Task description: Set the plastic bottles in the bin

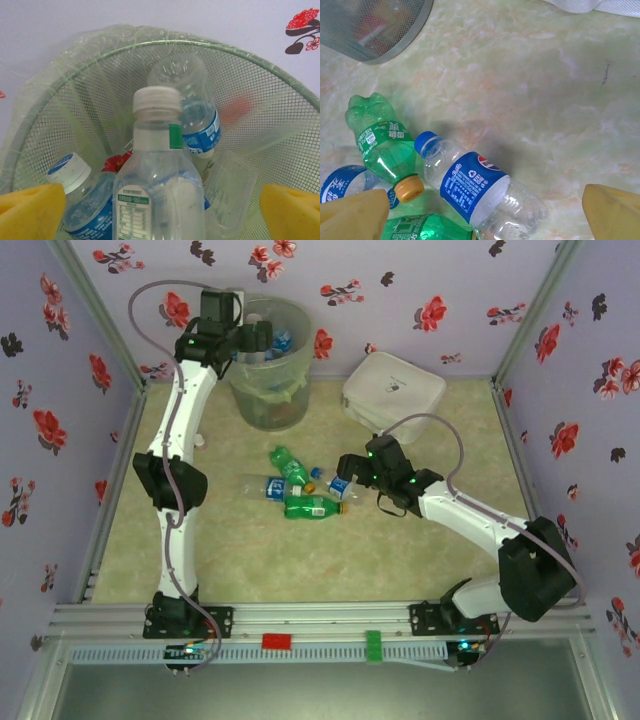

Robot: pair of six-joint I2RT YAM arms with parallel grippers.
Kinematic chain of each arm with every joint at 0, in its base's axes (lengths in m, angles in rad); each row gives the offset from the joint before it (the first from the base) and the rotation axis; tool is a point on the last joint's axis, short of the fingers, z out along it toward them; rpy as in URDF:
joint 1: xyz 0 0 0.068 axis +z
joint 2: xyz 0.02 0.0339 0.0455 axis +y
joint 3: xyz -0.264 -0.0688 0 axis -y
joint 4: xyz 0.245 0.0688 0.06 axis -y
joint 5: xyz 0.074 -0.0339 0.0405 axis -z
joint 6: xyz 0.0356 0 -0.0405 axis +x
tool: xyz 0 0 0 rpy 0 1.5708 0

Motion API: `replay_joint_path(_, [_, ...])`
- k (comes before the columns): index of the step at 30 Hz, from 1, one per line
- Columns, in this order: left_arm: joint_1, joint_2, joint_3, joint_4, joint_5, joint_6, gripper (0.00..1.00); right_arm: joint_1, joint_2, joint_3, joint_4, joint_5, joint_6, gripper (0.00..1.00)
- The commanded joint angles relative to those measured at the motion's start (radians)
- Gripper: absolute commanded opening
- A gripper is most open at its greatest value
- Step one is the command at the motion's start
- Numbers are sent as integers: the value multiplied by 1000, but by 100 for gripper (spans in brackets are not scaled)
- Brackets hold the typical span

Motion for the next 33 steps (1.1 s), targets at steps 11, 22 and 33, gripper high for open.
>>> replay_joint_path(11, [1,-554,-759,451,78,-158,100,-5,79,159,-201,-93,-457,100])
replay_joint_path(22, [-25,-940,-1564,892,237,-509,100,-12,314,316,-311,-187,-628,95])
replay_joint_path(33, [-170,-952,-1891,1101,178,-727,100,-23,443,345,-354,-197,-631,86])
